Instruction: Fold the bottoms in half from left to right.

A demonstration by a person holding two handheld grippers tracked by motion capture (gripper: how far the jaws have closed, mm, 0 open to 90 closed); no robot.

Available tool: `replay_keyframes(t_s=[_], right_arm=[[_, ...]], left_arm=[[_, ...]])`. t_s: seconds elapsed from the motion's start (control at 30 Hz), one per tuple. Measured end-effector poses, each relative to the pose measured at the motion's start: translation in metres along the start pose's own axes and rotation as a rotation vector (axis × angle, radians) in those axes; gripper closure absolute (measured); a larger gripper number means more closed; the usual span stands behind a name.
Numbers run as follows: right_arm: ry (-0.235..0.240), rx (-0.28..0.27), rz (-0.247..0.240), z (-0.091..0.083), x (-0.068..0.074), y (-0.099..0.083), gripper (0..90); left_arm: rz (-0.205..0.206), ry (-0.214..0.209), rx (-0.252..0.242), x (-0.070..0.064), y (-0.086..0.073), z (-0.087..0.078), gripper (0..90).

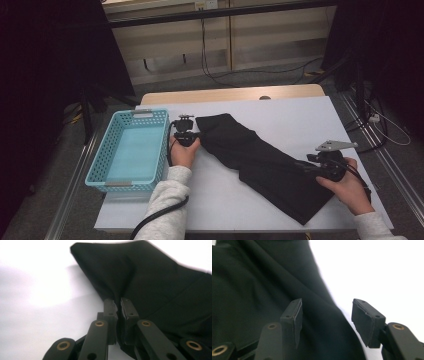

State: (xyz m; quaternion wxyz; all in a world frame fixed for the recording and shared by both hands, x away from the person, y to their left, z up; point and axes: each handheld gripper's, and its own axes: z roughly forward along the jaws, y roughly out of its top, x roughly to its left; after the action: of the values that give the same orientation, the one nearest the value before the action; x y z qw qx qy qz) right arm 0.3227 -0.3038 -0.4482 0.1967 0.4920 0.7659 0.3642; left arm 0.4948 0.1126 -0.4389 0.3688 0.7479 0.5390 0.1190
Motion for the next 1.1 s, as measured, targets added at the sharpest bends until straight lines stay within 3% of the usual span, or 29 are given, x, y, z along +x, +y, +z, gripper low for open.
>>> replay_keyframes(t_s=[0.17, 0.33, 0.47, 0.53, 0.57, 0.6, 0.67, 0.83, 0.9, 0.93, 0.97, 1.03, 1.1], right_arm=[[-0.015, 0.008, 0.025, -0.007, -0.008, -0.005, 45.9], [-0.015, 0.051, 0.054, -0.008, -0.013, -0.012, 51.7], [-0.024, 0.095, 0.042, -0.004, -0.014, -0.017, 60.2], [-0.007, 0.093, 0.050, -0.005, -0.017, -0.017, 86.2], [0.030, 0.093, 0.054, -0.006, -0.018, -0.017, 88.6], [0.027, 0.095, 0.048, -0.006, -0.019, -0.018, 88.9], [0.028, 0.104, 0.050, -0.008, -0.022, -0.017, 89.2], [-0.045, 0.079, 0.056, -0.015, -0.036, -0.019, 86.9], [-0.046, 0.071, 0.053, -0.014, -0.035, -0.018, 67.2], [-0.052, 0.069, 0.051, -0.013, -0.033, -0.017, 66.9], [-0.040, 0.061, 0.045, -0.012, -0.031, -0.016, 64.8], [-0.039, 0.043, 0.032, -0.010, -0.024, -0.012, 53.9], [-0.025, 0.039, 0.006, -0.007, -0.014, -0.007, 51.6]], left_arm=[[-0.023, 0.018, -0.026, 0.009, 0.001, -0.005, 84.7], [-0.015, 0.020, -0.034, 0.010, 0.000, -0.006, 84.7], [-0.011, 0.014, -0.044, 0.010, 0.001, -0.009, 84.7], [-0.008, 0.011, -0.048, 0.009, -0.001, -0.011, 84.7], [-0.011, 0.009, -0.056, 0.009, -0.002, -0.011, 84.7], [-0.013, 0.006, -0.055, 0.009, -0.003, -0.012, 84.7], [-0.005, -0.001, -0.053, 0.008, -0.006, -0.012, 84.7], [0.002, -0.029, -0.059, 0.004, -0.014, -0.012, 84.7], [0.019, -0.020, -0.059, 0.004, -0.016, -0.012, 83.5], [0.019, -0.016, -0.063, 0.004, -0.017, -0.012, 82.7], [0.027, -0.007, -0.066, 0.004, -0.017, -0.012, 79.8], [0.020, -0.017, -0.048, 0.004, -0.017, -0.012, 64.3], [0.028, -0.015, -0.043, 0.003, -0.017, -0.014, 52.0]])
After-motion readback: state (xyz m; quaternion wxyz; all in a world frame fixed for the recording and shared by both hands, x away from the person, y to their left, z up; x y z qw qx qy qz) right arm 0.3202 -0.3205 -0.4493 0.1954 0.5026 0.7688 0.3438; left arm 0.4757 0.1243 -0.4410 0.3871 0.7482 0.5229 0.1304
